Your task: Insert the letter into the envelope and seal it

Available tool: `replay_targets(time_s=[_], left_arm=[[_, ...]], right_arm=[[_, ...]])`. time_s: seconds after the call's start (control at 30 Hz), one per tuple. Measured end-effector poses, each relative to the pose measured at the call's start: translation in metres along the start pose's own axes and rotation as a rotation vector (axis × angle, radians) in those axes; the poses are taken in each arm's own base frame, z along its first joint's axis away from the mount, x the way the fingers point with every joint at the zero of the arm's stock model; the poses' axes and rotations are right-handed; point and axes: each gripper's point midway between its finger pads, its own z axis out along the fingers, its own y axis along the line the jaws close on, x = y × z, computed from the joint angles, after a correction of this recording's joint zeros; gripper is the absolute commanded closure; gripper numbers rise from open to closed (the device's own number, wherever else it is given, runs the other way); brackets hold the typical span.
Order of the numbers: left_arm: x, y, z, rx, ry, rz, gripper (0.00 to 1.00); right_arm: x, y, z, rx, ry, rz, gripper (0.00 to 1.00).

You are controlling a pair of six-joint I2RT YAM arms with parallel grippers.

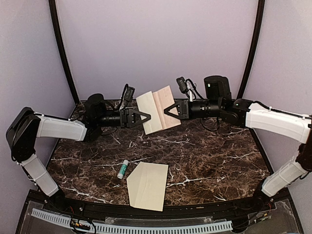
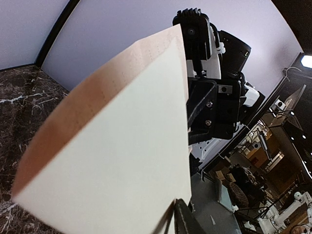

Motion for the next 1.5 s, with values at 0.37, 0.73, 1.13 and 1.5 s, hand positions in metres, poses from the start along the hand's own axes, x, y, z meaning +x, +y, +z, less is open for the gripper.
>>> replay_targets(time_s=[0.37, 0.73, 1.13, 1.5], left_arm=[[-0.002, 0.000, 0.004, 0.002, -0.004, -0.020, 1.00], [-0.001, 0.017, 0.007, -0.097, 0.022, -0.031, 1.00], [-0.006, 0.006, 0.012, -0.116, 0.071, 0.036, 1.00], [-0.001, -0.021, 0.040, -0.059, 0.126, 0.078, 1.00]], right_arm=[[0.002, -0.002, 0.002, 0.004, 0.006, -0.021, 0.85], [-0.006, -0.025, -0.035, 0.049, -0.038, -0.078, 0.39], [-0.013, -0.068, -0.085, 0.119, -0.197, -0.032, 0.42], [0.027, -0.040, -0.030, -0.081, -0.047, -0.016, 0.41]])
